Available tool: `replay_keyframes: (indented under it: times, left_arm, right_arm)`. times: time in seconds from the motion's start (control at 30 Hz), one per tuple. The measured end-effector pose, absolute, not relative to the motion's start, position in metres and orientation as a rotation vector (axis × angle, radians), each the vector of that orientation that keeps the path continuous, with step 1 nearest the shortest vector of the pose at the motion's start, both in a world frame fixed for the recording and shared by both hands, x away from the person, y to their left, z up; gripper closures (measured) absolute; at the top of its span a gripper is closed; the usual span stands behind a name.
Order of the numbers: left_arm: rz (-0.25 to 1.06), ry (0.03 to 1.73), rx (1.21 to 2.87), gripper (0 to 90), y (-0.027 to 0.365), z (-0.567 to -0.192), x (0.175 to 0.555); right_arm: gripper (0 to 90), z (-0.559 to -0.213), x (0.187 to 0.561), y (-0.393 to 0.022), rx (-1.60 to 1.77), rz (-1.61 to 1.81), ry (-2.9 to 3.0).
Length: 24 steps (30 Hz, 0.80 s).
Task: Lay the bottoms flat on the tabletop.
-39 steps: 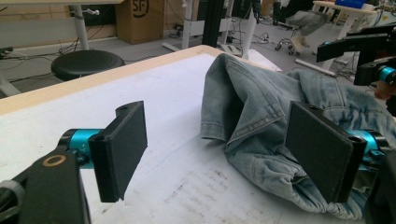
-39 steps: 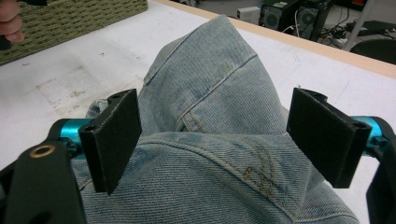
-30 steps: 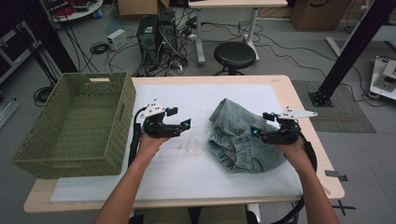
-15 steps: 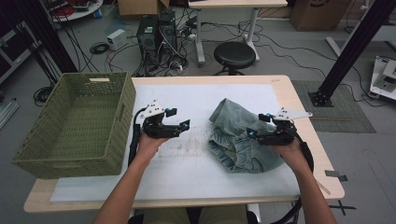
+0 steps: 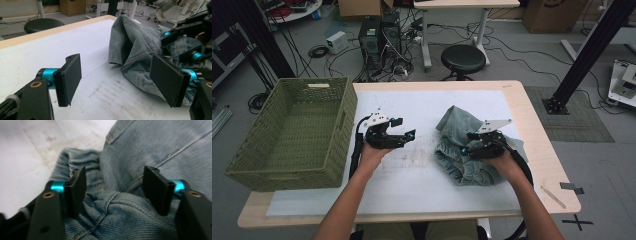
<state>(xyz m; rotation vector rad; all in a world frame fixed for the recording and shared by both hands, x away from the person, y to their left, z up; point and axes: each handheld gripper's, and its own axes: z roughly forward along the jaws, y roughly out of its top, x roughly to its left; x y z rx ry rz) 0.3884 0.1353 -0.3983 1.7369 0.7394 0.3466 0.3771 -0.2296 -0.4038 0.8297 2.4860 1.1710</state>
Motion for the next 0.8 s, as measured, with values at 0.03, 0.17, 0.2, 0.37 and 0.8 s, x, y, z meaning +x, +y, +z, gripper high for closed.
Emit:
replay_keyframes:
  times: [0.03, 0.17, 0.2, 0.37, 0.8]
  left_arm:
    - [0.346, 0.741, 1.737, 26.0, 0.135, -0.398, 0.389]
    - [0.334, 0.74, 1.736, 26.5, 0.135, -0.399, 0.388]
    - [0.333, 0.738, 1.736, 26.6, 0.135, -0.399, 0.387]
    - [0.317, 0.731, 1.742, 29.1, 0.136, -0.403, 0.385]
    - [0.323, 0.755, 1.724, 29.2, 0.146, -0.406, 0.386]
  right_arm:
    - [41.6, -0.405, 0.379, -0.227, 0.834, 1.142, 2.5]
    - [52.7, -0.407, 0.381, -0.221, 0.819, 1.083, 2.541]
    - [54.9, -0.408, 0.381, -0.22, 0.816, 1.073, 2.547]
    - [66.4, -0.411, 0.381, -0.216, 0.831, 1.041, 2.54]
    - [71.4, -0.418, 0.385, -0.18, 0.748, 1.221, 2.653]
